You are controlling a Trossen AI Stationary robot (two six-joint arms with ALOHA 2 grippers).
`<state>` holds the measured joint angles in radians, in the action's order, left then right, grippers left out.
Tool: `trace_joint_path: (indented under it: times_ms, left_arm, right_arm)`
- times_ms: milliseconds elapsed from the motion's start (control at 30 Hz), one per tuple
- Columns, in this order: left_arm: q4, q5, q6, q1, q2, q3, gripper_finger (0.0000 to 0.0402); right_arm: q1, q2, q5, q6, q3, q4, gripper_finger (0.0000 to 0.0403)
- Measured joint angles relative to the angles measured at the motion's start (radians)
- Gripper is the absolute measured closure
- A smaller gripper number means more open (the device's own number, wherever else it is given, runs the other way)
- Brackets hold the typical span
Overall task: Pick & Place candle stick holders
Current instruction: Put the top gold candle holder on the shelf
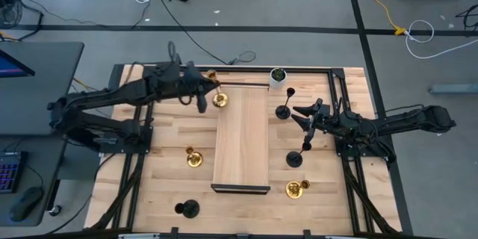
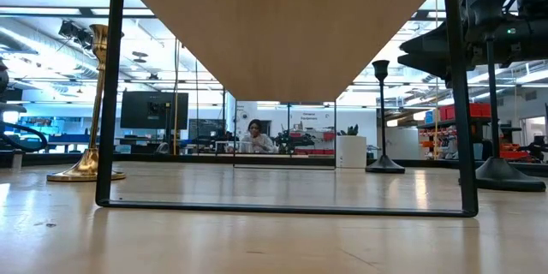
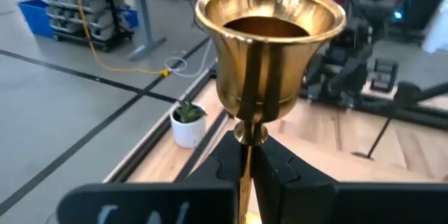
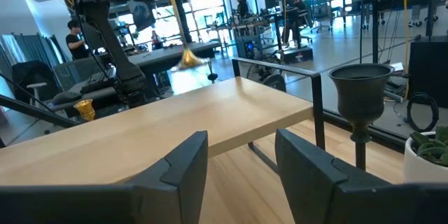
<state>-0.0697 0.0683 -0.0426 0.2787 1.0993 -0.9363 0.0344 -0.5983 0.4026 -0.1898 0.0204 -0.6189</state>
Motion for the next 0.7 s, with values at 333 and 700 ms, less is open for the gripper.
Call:
trace_joint_path:
  times_ms: [333,700]
  left_arm:
    - [0.023,-0.042,0.05,0.032,0.15,-0.067,0.0388]
    - [0.02,-0.116,0.028,0.072,0.186,-0.079,0.0388]
  right_arm:
    - [0.0,0.0,0.0,0.0,0.0,0.001,0.0234]
    - [0.0,0.0,0.0,0.0,0.0,0.001,0.0234]
